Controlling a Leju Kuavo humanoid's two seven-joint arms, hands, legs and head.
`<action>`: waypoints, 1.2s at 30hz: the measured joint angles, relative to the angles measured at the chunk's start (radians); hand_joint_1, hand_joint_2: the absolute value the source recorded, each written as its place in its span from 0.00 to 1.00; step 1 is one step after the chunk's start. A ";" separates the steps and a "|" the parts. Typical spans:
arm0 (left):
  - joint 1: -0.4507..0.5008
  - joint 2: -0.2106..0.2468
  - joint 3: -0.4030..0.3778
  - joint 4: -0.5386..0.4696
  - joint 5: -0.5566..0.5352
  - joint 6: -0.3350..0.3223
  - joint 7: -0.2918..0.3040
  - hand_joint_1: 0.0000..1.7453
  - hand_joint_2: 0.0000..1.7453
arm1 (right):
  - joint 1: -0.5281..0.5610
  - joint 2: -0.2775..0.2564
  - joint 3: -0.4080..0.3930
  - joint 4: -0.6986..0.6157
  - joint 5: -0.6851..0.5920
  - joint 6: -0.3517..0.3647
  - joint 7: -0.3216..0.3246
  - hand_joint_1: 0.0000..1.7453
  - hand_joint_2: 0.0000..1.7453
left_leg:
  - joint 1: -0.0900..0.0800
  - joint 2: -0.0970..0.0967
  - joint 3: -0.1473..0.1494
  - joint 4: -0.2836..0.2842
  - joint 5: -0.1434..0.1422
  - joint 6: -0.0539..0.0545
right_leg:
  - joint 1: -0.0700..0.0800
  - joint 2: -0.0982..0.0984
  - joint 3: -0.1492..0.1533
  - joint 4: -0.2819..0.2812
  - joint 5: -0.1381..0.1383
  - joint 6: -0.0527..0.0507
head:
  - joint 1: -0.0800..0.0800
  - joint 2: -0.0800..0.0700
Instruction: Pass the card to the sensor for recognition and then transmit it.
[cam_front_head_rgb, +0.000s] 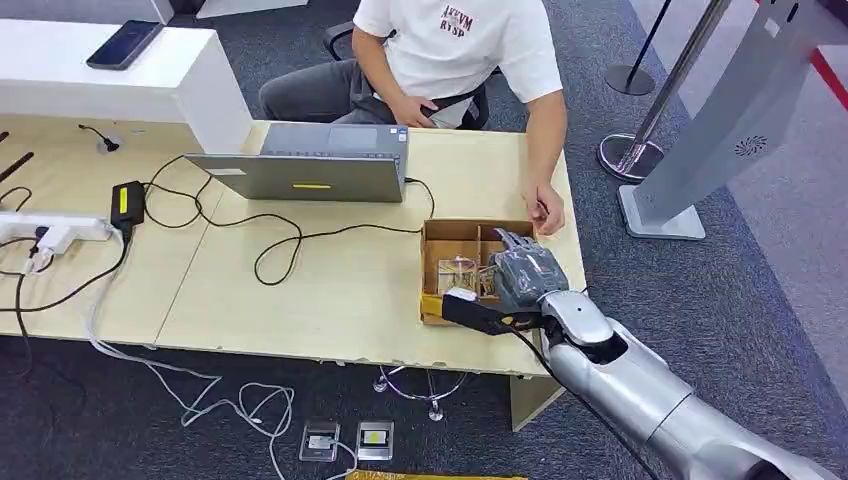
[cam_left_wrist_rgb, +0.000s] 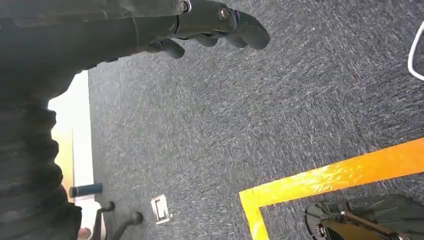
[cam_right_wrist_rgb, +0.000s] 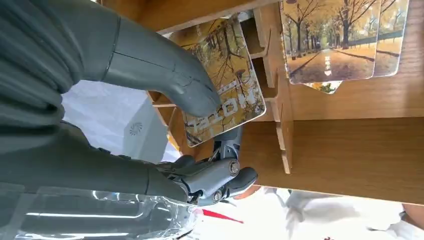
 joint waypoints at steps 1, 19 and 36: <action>0.000 0.000 0.000 0.000 0.000 0.000 0.000 0.00 1.00 | 0.000 0.000 0.000 0.000 0.001 -0.003 0.003 1.00 1.00 | 0.000 0.000 0.000 0.000 0.000 0.000 | 0.000 0.000 0.000 0.000 0.000 0.000 | 0.000 0.000; 0.000 0.000 0.000 0.000 -0.007 0.023 0.000 0.00 1.00 | -0.101 -0.039 -0.090 -0.095 0.083 -0.138 0.093 1.00 1.00 | 0.000 0.001 0.000 0.000 0.001 0.000 | 0.000 0.001 -0.001 0.000 0.002 -0.001 | 0.000 0.000; -0.002 0.001 -0.031 0.000 -0.052 0.015 0.008 0.00 1.00 | -0.292 -0.071 -0.137 -0.166 0.081 -0.033 0.129 1.00 1.00 | 0.000 0.000 -0.002 0.000 0.001 0.000 | 0.000 0.000 -0.002 0.000 0.002 -0.001 | 0.000 0.000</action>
